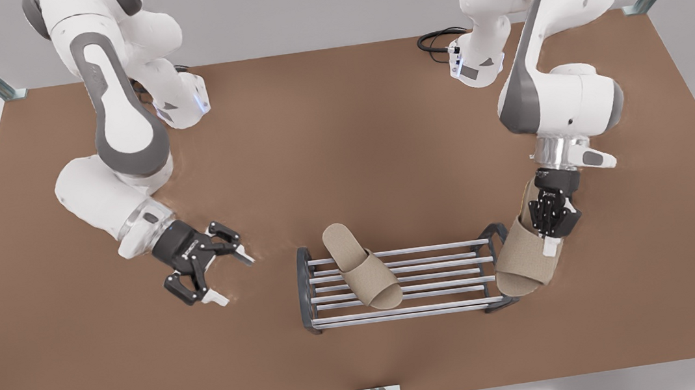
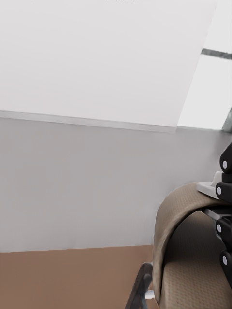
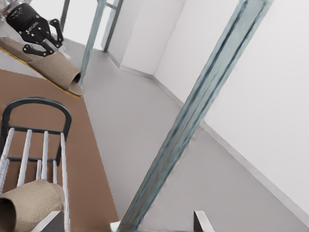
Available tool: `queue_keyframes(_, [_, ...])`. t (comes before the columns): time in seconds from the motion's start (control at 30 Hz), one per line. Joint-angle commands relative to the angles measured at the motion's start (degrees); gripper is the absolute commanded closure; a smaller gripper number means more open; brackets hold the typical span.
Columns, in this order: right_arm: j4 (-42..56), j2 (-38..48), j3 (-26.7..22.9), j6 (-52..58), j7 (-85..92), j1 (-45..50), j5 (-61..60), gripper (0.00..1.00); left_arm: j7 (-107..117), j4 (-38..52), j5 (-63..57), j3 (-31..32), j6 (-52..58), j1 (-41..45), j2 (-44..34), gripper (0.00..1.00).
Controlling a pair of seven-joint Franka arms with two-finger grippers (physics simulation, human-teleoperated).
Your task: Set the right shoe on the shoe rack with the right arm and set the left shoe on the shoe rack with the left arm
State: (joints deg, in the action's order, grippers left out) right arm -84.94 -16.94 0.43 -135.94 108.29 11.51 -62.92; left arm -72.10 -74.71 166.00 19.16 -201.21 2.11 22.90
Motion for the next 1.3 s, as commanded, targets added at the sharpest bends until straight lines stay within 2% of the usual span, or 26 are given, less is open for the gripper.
queue_keyframes(0.0, [7.94,-1.69,-2.01,63.96,-88.83,-4.48,45.32,0.0,0.21,2.11,5.56,-0.17,0.82,5.0,0.83,0.79])
queue_keyframes(0.07, [16.38,-6.18,-4.3,63.26,-105.82,-4.39,60.19,0.0,0.29,2.2,0.64,-0.35,0.82,10.19,1.97,0.79])
queue_keyframes(0.13, [17.79,-0.47,-3.86,64.05,-111.63,-4.04,65.73,0.0,0.29,2.2,-3.4,-0.35,0.82,10.81,6.02,0.79])
queue_keyframes(0.23, [16.74,8.67,-3.42,65.72,-111.19,-4.57,65.56,0.0,0.47,1.32,-4.99,-2.64,0.73,10.81,7.77,0.79])
queue_keyframes(0.33, [9.36,13.6,-1.93,64.49,-111.89,-4.74,66.0,0.0,0.47,0.0,-5.07,-2.9,0.73,11.34,7.95,0.79])
queue_keyframes(0.37, [5.85,15.09,0.0,62.21,-111.8,-6.5,65.82,0.0,2.21,0.53,-4.81,-10.77,0.74,19.04,8.83,0.79])
queue_keyframes(0.4, [4.26,15.88,1.33,60.71,-111.8,-7.29,65.91,0.0,10.04,0.7,-4.9,-24.41,0.82,30.74,9.44,0.79])
queue_keyframes(0.43, [3.03,16.67,1.33,59.74,-111.54,-7.38,65.91,0.0,13.04,0.7,-5.08,-27.68,0.91,33.31,9.8,0.79])
queue_keyframes(0.73, [3.47,15.53,1.33,59.74,-111.45,-7.21,65.73,0.0,14.88,0.88,-4.9,-27.77,1.17,32.78,10.5,0.79])
queue_keyframes(0.77, [3.47,15.53,1.33,59.74,-111.45,-7.21,65.73,0.0,14.88,0.88,-4.9,-27.77,1.17,32.78,10.5,0.58])
queue_keyframes(0.8, [3.47,15.53,1.33,59.74,-111.45,-7.21,65.65,0.0,14.88,0.88,-5.08,-27.77,1.17,32.87,10.68,0.15])
queue_keyframes(0.83, [3.55,15.09,1.33,59.65,-111.36,-7.21,65.56,0.0,14.88,0.88,-5.16,-27.77,1.17,32.87,10.76,0.0])
queue_keyframes(1.27, [3.64,13.95,1.24,59.3,-111.01,-6.85,64.77,0.0,15.23,0.88,-6.39,-27.69,0.82,32.87,11.82,0.0])
